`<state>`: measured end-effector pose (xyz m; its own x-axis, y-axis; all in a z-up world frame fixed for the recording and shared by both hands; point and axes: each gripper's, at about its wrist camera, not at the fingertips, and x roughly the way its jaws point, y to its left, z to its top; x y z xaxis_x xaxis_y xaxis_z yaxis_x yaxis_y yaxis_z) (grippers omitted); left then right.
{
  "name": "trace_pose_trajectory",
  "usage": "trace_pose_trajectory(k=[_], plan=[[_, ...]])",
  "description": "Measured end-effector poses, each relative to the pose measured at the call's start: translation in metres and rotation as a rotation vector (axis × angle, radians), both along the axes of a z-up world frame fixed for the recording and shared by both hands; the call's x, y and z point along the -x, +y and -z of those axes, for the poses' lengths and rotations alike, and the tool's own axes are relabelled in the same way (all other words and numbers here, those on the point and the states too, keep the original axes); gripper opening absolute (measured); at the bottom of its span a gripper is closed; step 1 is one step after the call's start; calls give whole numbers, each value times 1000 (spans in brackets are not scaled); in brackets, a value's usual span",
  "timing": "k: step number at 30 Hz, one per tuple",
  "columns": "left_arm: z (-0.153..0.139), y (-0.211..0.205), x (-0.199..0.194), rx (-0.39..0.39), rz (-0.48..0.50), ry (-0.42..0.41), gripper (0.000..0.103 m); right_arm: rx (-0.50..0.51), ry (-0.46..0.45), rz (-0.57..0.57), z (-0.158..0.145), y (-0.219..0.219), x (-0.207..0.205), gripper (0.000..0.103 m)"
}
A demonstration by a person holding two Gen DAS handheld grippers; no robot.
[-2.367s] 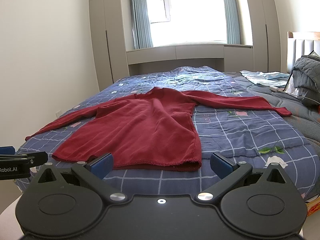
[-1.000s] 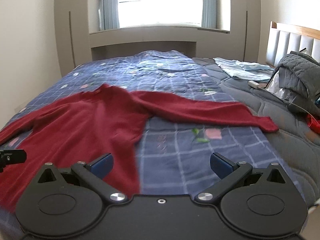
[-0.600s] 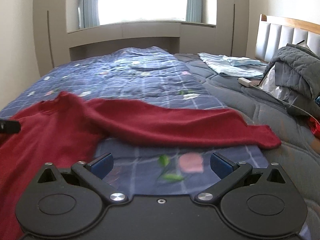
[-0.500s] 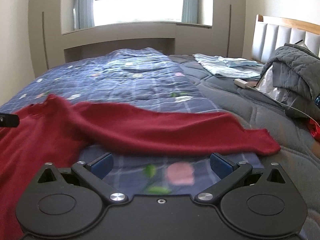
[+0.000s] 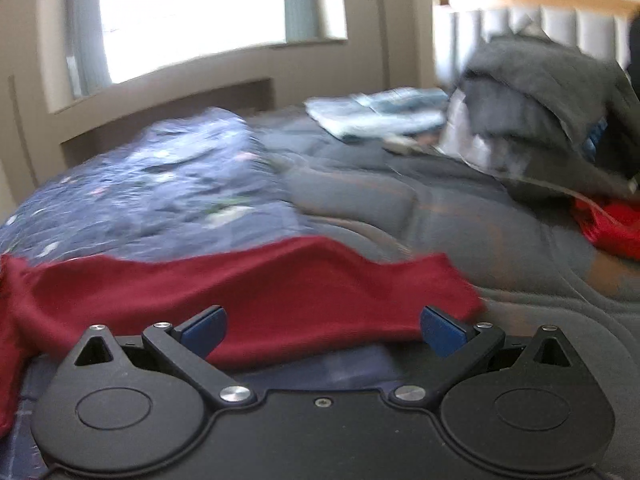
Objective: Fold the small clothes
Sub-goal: 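Move both grippers toward the sweater's sleeve cuffs, then grasp one sleeve cuff with the left gripper while the right gripper grasps the other cuff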
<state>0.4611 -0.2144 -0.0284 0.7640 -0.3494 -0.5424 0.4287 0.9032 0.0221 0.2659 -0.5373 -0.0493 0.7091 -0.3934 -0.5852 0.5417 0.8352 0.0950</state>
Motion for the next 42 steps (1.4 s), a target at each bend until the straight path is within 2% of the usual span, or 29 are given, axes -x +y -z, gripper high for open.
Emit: trace_pose_trajectory(k=[3,6,12,16,18,19,21,23,24,25,26,27,28,30,31,33,37,39,42], plan=[[-8,-11,-28,-51,99,-10,103,-27,35,51,8,-30,2,103],[-6,-25,-58,-91,226,51,103,-69,61,56,18,-50,-1,103],[8,-52,-94,-144,404,208,100,-231,1,22,33,-71,-3,102],[21,-66,-108,-205,455,331,83,-293,-48,34,36,-78,0,101],[28,-70,-110,-219,454,373,73,-317,-73,57,38,-84,3,97],[31,-72,-109,-225,462,381,64,-334,-88,75,38,-86,6,95],[32,-77,-102,-238,476,368,58,-365,-126,116,39,-92,10,89],[33,-80,-97,-255,495,356,40,-372,-141,161,39,-97,12,82],[33,-82,-95,-257,499,355,36,-362,-134,178,39,-98,10,75],[31,-84,-92,-260,498,347,25,-341,-122,193,38,-98,8,71],[30,-87,-90,-267,500,337,15,-319,-109,205,37,-97,5,63],[28,-89,-87,-272,501,322,13,-297,-92,217,36,-97,3,51],[26,-92,-84,-279,500,301,11,-280,-77,224,36,-96,1,46],[20,-98,-80,-288,495,256,9,-264,-73,229,36,-98,-1,15],[16,-100,-79,-285,488,230,9,-265,-80,231,35,-99,-1,11],[10,-103,-79,-270,470,178,8,-267,-112,230,34,-102,1,7],[7,-110,-79,-209,409,69,8,-214,-177,243,26,-103,8,6],[16,-113,-81,-180,384,59,8,-204,-193,250,25,-105,8,6],[35,-117,-85,-166,350,85,9,-216,-193,251,27,-109,6,6]])
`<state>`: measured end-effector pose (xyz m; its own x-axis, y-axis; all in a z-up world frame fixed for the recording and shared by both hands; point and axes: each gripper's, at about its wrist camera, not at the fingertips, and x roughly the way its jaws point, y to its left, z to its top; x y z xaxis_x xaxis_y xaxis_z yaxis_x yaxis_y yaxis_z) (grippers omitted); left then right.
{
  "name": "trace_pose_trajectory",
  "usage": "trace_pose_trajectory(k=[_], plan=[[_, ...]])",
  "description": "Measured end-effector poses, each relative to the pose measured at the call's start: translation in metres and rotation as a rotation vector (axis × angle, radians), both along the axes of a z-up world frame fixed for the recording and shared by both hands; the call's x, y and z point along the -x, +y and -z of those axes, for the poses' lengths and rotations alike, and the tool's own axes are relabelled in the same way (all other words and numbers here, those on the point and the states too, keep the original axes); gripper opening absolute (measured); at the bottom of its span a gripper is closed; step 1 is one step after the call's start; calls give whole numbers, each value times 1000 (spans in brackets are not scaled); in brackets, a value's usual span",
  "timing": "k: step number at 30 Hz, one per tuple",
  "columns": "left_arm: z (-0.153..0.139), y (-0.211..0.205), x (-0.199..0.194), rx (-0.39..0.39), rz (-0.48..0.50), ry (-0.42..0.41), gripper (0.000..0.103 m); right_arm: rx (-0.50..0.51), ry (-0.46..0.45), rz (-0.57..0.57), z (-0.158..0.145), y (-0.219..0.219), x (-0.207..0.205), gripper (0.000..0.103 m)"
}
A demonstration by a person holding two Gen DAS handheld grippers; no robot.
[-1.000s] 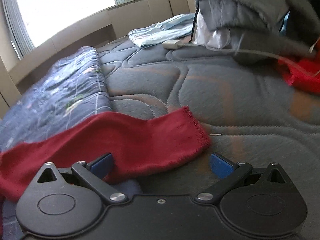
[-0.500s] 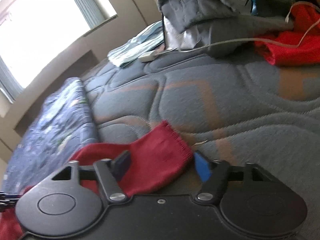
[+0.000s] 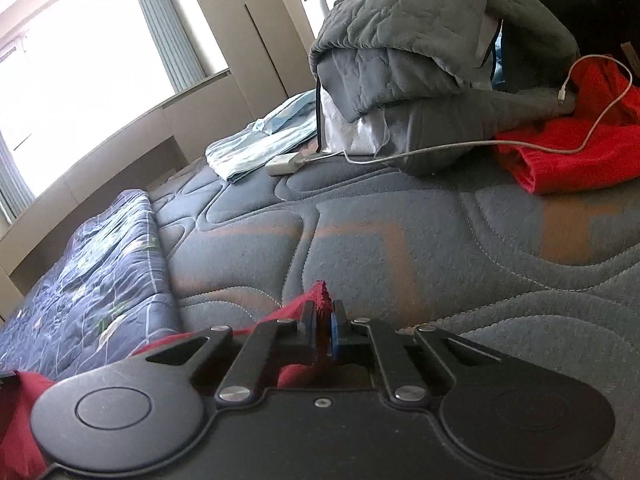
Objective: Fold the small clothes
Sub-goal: 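Grasp one sleeve cuff with the left gripper while the right gripper grasps the other cuff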
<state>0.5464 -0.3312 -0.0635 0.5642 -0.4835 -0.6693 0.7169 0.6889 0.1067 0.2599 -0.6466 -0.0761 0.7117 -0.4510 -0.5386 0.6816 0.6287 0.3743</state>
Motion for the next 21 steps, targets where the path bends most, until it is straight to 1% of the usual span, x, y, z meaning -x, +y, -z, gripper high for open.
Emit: trace_pose_trajectory(k=[3,4,5,6,7,8,9,10,11,14,18,21], plan=[[6,7,-3,45,-36,43,14,-1,-4,-1,-2,0,0,6],[4,10,-3,66,-45,58,22,2,-6,-2,-4,0,1,6],[-1,13,-4,87,-48,74,36,6,-10,-2,-7,1,1,6],[-5,17,-4,106,-46,86,47,11,-16,-3,-11,2,1,6],[-12,21,-1,129,-46,91,68,18,-24,-5,-16,3,1,6],[-19,25,1,147,-53,88,78,29,-33,-8,-23,5,1,6],[-27,31,3,170,-64,80,79,41,-42,-10,-30,7,0,6],[-35,35,5,187,-73,84,83,54,-51,-15,-39,10,-2,6],[-42,40,6,203,-84,96,88,69,-60,-19,-49,12,-4,6],[-62,64,10,262,-137,126,97,129,-94,-38,-85,24,-12,6],[-84,103,13,287,-202,144,100,235,-160,-81,-143,50,-25,6],[-97,141,18,308,-254,152,103,301,-227,-150,-185,80,-39,6]])
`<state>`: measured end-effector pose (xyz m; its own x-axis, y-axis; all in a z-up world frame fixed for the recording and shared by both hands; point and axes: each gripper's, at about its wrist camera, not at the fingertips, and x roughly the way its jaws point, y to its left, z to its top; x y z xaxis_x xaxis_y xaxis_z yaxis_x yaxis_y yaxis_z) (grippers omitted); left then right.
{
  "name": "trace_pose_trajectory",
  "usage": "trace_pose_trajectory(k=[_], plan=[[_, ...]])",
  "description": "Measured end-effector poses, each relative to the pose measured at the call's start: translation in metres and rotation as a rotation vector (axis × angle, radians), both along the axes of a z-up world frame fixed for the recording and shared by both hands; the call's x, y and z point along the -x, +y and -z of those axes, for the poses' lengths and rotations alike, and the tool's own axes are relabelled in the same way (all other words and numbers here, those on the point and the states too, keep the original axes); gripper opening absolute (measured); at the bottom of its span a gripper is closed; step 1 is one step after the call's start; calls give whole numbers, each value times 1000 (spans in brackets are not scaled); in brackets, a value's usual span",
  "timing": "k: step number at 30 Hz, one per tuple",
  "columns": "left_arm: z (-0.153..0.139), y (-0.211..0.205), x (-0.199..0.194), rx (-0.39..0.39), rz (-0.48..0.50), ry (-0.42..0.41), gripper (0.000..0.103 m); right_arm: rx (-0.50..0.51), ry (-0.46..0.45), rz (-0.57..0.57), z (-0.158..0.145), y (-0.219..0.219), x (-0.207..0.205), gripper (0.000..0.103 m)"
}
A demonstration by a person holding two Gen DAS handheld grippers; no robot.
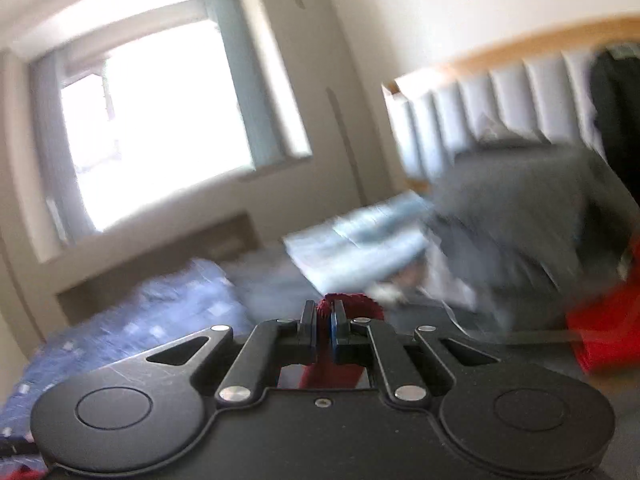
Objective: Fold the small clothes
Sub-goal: 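Grasp one sleeve cuff with the left gripper while the right gripper grasps the other cuff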
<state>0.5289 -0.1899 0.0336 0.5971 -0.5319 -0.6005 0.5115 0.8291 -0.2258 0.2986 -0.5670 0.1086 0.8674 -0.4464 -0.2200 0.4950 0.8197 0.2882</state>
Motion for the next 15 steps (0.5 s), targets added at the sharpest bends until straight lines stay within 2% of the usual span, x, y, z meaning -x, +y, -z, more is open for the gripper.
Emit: trace_pose_trajectory(k=[3,7,11,15], plan=[[-8,44,3,40,-51,25,103,56,-44,-102,-30,40,-18,6],[-12,105,7,86,-147,54,103,83,-76,-282,-48,106,-48,6],[-12,161,12,101,-220,59,103,122,-70,-456,-50,182,-79,6],[-9,212,19,104,-287,54,103,144,-35,-586,-36,251,-104,6]])
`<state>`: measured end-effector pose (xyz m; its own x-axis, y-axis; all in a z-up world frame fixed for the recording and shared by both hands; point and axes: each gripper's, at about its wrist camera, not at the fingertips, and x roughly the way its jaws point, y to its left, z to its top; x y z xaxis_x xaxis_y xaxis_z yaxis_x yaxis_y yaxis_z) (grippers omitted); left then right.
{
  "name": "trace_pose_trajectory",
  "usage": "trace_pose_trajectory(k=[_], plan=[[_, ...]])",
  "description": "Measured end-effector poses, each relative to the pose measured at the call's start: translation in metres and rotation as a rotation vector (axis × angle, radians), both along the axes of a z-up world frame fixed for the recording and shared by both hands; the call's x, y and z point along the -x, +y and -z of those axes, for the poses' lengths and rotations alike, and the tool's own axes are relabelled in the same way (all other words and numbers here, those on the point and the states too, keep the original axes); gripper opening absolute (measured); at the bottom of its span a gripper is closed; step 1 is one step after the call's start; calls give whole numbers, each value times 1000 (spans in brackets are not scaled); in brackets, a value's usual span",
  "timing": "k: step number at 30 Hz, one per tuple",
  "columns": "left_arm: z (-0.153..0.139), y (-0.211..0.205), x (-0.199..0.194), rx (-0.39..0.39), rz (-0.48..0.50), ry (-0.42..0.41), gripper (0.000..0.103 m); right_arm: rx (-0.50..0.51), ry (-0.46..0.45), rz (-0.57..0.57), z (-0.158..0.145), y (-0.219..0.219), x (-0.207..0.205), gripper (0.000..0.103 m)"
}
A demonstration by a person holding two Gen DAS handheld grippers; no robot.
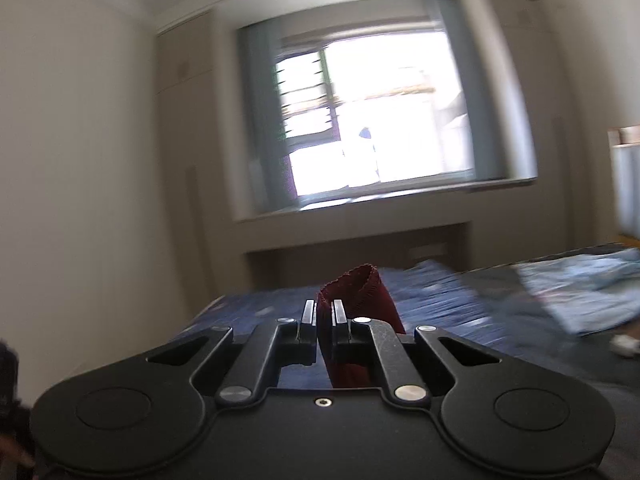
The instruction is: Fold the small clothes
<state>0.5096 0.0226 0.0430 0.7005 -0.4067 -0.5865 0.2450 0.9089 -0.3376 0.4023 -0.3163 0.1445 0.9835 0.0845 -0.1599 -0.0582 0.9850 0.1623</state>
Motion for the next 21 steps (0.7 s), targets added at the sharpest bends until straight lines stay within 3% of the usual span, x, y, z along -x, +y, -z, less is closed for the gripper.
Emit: trace_pose_trajectory(k=[9,17,19,21], plan=[[26,77,15,-28,-110,20,103,128,205,-165,92,127,-42,6],[59,85,13,-14,-138,57,103,357,363,-252,179,203,-55,8],[64,77,10,-5,-134,66,103,382,377,-275,188,211,-54,14],[68,68,7,3,-126,70,103,379,381,-295,190,212,-51,37]])
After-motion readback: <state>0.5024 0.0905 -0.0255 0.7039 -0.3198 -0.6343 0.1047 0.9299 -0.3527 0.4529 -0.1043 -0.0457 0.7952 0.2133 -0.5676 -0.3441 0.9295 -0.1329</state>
